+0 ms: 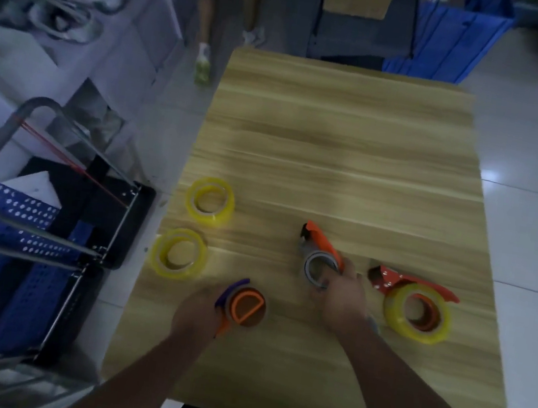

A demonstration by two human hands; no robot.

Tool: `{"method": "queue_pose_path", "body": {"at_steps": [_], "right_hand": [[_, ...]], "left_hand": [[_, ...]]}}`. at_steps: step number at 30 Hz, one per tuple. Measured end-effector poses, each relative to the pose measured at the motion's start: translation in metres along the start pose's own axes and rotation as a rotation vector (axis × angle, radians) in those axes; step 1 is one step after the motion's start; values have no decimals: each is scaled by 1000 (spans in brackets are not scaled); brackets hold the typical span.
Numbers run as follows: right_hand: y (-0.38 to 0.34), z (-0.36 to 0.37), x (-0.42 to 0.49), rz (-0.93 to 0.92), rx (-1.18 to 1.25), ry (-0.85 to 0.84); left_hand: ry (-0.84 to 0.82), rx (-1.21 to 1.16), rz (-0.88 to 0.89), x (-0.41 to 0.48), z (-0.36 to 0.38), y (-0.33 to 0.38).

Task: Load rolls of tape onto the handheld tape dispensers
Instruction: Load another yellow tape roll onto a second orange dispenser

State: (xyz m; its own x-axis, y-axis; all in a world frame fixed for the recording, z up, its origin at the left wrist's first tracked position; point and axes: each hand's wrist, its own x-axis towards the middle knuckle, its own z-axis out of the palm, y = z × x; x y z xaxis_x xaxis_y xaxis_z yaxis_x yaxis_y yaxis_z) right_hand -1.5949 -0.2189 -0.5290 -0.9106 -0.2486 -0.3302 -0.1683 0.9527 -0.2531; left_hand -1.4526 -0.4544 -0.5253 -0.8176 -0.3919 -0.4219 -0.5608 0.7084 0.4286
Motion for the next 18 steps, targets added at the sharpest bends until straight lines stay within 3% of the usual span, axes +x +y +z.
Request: {"method": "queue_pose_path", "body": {"at_steps": [5,8,13,18], "right_hand": [[29,-25,-24,-23,182,160],[48,-36,-43,-37,152,224],[75,-36,-62,-92,131,170],[60,-23,-61,-167,132,72]], "left_hand": [[-44,86,160,55,0,56],[-52,92,233,99,1,97],[-3,-8,322,153,-3,147],[46,-34,387,127,-11,138]]}}
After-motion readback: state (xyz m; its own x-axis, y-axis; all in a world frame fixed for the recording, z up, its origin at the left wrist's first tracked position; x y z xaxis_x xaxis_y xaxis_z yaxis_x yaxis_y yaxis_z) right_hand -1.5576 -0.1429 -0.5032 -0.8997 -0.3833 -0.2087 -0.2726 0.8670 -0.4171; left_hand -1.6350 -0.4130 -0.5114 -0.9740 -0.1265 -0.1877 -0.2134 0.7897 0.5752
